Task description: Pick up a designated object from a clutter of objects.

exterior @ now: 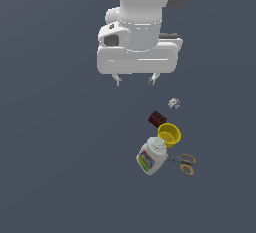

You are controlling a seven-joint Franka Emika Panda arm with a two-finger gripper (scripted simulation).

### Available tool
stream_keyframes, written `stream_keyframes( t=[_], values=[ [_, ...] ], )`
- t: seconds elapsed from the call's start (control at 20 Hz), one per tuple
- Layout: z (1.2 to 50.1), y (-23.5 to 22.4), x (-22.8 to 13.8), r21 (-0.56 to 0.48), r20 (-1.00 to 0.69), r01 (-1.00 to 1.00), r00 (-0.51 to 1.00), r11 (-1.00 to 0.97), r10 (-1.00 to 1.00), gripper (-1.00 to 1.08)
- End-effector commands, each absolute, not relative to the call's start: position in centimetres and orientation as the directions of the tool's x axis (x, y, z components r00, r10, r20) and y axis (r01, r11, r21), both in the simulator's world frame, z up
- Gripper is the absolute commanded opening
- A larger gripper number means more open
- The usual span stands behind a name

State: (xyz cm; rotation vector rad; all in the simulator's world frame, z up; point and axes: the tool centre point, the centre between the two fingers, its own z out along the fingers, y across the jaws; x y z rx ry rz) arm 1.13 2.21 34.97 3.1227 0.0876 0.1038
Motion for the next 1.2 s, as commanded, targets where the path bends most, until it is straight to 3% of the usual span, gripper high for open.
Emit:
stream_keyframes(
  t=[0.0,0.7,1.15],
  values=[
    [35.0,2.2,1.1,0.018,0.066,0.055,0.996,-0.998,0.057,1.0],
    [34.6,2.1,1.0,0.008,0.039,0.036,0.999,-0.999,0.036,1.0],
    [30.7,3.9,1.3,0.02,0.031,0.132,0.991,-0.991,0.132,1.0]
  ],
)
